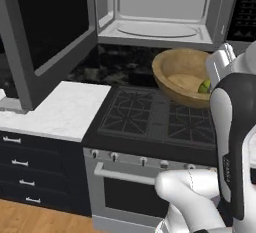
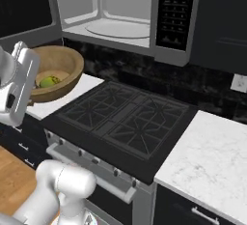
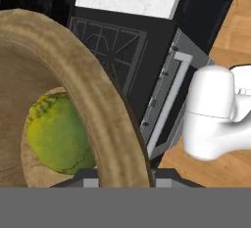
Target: Pick the lime from the sink and place it in the bowl. Then pick the bowl and place it in the microwave. Then close the microwave door and press the start button.
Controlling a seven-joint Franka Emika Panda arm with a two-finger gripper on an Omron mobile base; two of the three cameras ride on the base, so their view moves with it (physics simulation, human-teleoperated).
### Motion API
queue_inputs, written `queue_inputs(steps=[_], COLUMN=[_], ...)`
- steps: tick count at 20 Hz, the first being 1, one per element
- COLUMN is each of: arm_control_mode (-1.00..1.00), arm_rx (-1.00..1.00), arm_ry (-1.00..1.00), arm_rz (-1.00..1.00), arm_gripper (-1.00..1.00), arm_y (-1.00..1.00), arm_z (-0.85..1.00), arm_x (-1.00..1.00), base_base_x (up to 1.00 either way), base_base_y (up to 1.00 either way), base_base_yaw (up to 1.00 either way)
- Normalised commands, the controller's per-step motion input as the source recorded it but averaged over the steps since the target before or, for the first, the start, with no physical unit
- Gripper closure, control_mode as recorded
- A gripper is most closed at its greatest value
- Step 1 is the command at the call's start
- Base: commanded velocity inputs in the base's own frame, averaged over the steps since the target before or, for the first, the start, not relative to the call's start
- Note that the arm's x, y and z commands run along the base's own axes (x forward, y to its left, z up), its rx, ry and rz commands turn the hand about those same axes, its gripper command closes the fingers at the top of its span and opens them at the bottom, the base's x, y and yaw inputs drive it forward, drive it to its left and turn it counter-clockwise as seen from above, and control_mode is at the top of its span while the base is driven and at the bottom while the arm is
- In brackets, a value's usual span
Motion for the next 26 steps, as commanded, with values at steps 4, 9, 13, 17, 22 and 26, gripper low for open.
queue_inputs(steps=[4,9,13,17,22,26], arm_control_mode=[1.0,1.0,1.0,1.0,1.0,1.0], arm_rx=[0.0,0.0,0.0,0.0,0.0,0.0], arm_ry=[0.0,0.0,0.0,0.0,0.0,0.0], arm_rz=[0.0,0.0,0.0,0.0,0.0,0.0], arm_gripper=[1.0,1.0,1.0,1.0,1.0,1.0], arm_y=[0.0,0.0,0.0,0.0,0.0,0.0], arm_z=[0.0,0.0,0.0,0.0,0.0,0.0], arm_x=[0.0,0.0,0.0,0.0,0.0,0.0], base_base_x=[0.36,0.04,0.32,0.46,0.64,0.93], base_base_y=[0.0,0.0,0.0,0.11,0.27,0.0], base_base_yaw=[0.24,0.32,0.2,0.0,0.0,0.01])
